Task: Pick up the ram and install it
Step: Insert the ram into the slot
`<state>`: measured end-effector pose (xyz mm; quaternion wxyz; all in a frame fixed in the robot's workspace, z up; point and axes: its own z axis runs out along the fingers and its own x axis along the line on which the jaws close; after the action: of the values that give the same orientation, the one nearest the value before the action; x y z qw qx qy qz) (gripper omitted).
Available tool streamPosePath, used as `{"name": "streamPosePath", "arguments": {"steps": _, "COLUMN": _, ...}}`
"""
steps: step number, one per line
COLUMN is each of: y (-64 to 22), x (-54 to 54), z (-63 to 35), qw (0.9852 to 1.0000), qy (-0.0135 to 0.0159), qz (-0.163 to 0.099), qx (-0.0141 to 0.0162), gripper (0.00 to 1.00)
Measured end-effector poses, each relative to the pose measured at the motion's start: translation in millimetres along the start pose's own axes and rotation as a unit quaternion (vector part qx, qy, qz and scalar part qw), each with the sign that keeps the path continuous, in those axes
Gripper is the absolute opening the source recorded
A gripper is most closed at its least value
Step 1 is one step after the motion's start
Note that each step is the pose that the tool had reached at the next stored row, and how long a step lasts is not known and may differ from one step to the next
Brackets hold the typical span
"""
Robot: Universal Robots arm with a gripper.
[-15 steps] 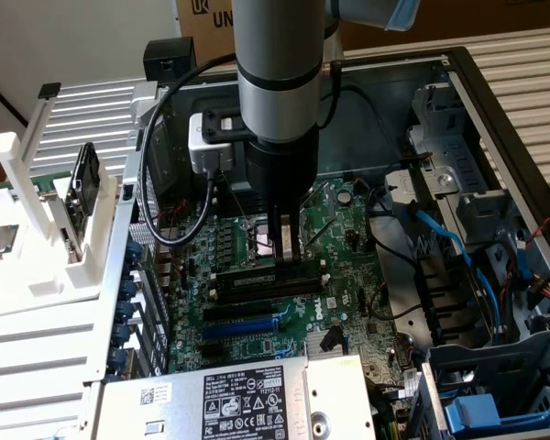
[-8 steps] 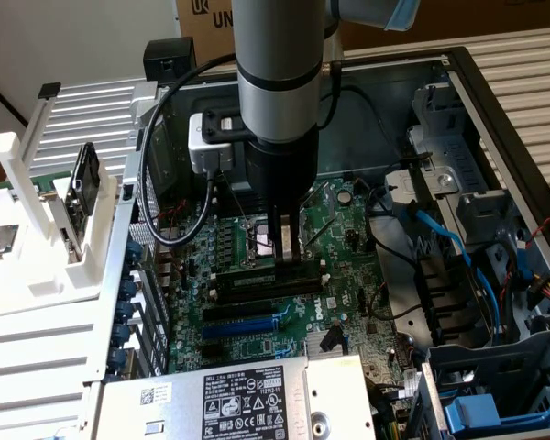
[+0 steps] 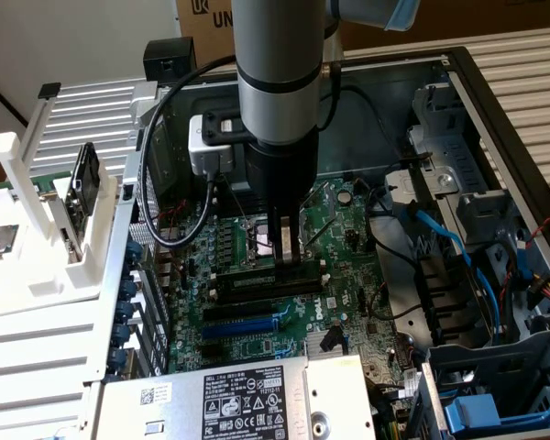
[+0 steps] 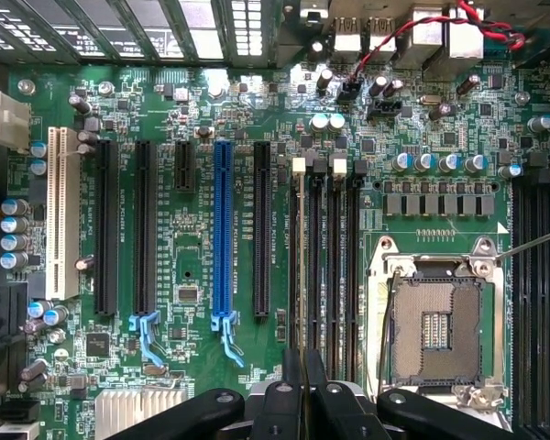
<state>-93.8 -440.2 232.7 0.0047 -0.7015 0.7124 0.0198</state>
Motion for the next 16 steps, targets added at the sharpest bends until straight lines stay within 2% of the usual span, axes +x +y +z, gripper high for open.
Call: {"name": "streamPosePath", "arguments": {"steps": 16, "y": 0.1, "x": 0.2, "z": 3.8, "qw": 1.0000, "qy": 0.0000, "qz": 0.000, "qx": -0.0001, "gripper": 0.12}}
